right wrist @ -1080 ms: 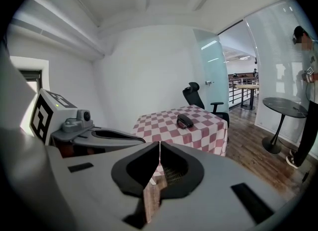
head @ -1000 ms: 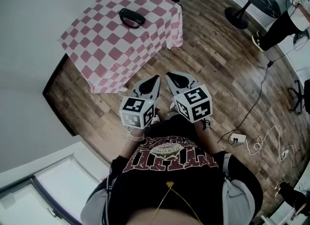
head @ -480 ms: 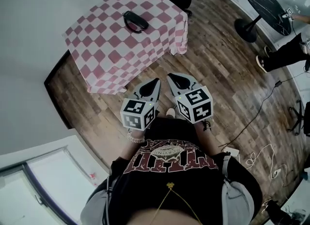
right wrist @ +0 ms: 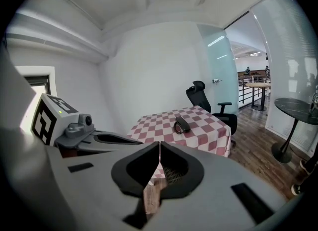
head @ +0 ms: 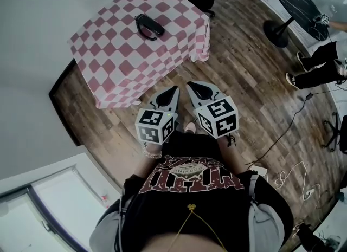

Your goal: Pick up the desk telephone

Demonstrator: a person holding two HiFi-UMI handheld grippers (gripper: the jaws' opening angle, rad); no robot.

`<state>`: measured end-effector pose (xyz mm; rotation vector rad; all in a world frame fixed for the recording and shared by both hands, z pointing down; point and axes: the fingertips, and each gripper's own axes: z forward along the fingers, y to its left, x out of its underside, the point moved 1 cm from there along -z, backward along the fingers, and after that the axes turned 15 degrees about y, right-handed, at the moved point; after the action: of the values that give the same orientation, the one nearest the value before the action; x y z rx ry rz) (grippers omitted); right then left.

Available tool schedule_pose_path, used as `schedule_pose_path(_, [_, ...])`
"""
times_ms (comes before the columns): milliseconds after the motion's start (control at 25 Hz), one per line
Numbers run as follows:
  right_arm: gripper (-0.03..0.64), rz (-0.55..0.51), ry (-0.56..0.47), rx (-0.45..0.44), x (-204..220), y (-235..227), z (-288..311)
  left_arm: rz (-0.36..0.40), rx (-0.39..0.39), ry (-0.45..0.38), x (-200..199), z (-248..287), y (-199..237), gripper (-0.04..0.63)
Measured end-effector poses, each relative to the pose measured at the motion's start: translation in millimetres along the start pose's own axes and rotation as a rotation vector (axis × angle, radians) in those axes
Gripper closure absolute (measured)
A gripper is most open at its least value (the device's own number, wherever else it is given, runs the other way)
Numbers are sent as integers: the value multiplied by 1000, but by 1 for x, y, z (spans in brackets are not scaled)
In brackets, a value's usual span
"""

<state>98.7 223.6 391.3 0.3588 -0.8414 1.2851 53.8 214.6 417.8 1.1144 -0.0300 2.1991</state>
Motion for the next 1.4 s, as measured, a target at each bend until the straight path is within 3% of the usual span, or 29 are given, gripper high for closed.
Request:
schedule_pose_path(760, [595, -3, 3, 52, -88, -54, 76, 58, 74, 0, -85, 59, 86, 588])
schedule_pose_path(1400, [595, 6, 32, 14, -121, -45, 141, 14, 43, 24, -90, 60, 160, 588])
